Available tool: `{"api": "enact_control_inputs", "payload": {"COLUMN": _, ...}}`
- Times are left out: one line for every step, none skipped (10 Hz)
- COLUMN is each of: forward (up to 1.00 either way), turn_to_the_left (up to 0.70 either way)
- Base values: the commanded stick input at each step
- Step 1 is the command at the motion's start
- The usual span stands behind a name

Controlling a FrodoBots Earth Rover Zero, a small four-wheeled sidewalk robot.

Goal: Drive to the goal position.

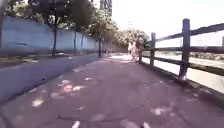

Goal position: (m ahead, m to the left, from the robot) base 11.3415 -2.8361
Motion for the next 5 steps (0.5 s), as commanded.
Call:
{"api": "enact_control_inputs", "payload": {"forward": 0.85, "turn_to_the_left": 0.00}}
{"api": "enact_control_inputs", "payload": {"forward": 0.85, "turn_to_the_left": 0.00}}
{"api": "enact_control_inputs", "payload": {"forward": 0.85, "turn_to_the_left": 0.00}}
{"api": "enact_control_inputs", "payload": {"forward": 0.85, "turn_to_the_left": 0.00}}
{"api": "enact_control_inputs", "payload": {"forward": 0.85, "turn_to_the_left": 0.00}}
